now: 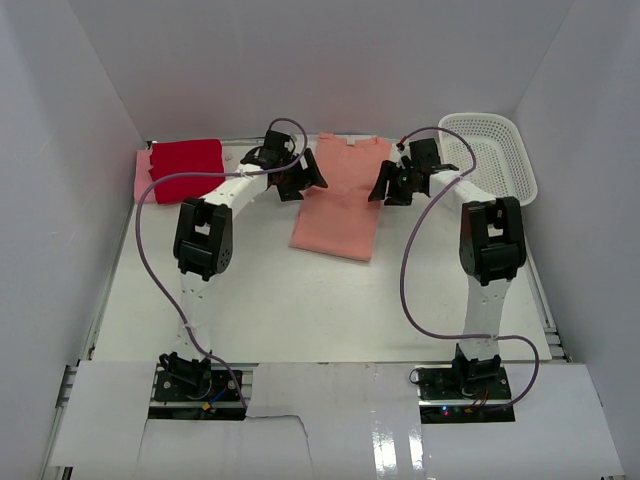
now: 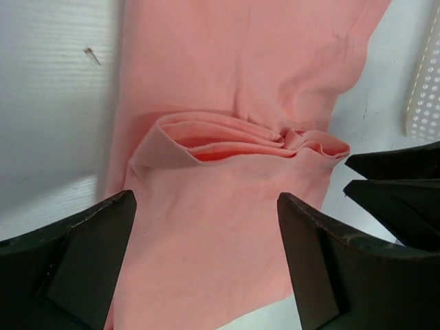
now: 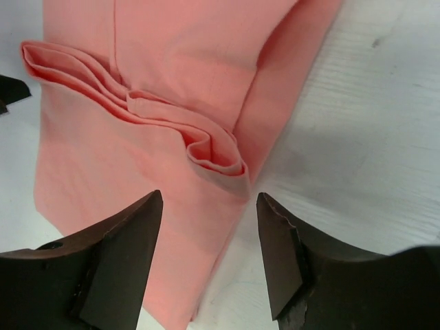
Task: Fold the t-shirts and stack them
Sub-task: Fold the folded rectangular tshirt in 1/3 of the way
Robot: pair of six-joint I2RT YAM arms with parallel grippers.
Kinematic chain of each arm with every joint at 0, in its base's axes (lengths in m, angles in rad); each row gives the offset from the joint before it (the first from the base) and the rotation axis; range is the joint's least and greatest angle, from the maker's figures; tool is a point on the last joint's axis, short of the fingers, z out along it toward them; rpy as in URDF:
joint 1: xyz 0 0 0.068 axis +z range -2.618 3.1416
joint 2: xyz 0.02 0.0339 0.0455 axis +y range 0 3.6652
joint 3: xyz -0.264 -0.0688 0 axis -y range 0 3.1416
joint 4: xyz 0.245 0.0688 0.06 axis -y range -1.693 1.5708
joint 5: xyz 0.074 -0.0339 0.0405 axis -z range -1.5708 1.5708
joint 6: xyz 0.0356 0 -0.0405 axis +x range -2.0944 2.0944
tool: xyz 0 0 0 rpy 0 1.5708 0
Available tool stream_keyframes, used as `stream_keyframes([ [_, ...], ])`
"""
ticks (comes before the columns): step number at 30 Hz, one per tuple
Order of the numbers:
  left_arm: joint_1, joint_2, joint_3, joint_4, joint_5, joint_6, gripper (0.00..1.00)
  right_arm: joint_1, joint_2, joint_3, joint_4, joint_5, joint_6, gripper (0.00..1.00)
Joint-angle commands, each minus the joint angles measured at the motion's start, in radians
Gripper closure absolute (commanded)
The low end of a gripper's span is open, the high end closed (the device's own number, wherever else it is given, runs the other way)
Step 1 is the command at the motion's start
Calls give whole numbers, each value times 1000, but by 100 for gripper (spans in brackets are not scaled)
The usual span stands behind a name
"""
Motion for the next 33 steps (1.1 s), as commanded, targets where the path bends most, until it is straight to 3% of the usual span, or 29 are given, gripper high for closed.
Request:
stream_keyframes([
  [1,43,-114,50,37,-46,0,5,-5,-133,-73,164,88,12,36],
  [7,80,-295,19,34,-103,95,3,-4,-276,-223,237,96,10,36],
  [14,150,-389,-120,6,87,173,2,-1,-318,-334,251,-4,13,36],
  [18,166,-398,-200,52,227,193,2,-1,-318,-351,240,-15,-2,36],
  [26,170,-341,-231,100,351,207,3,-1,-301,-384,277,-72,-2,36],
  [33,172,-323,-210,109,356,192,3,-1,-284,-369,278,-87,-2,36],
])
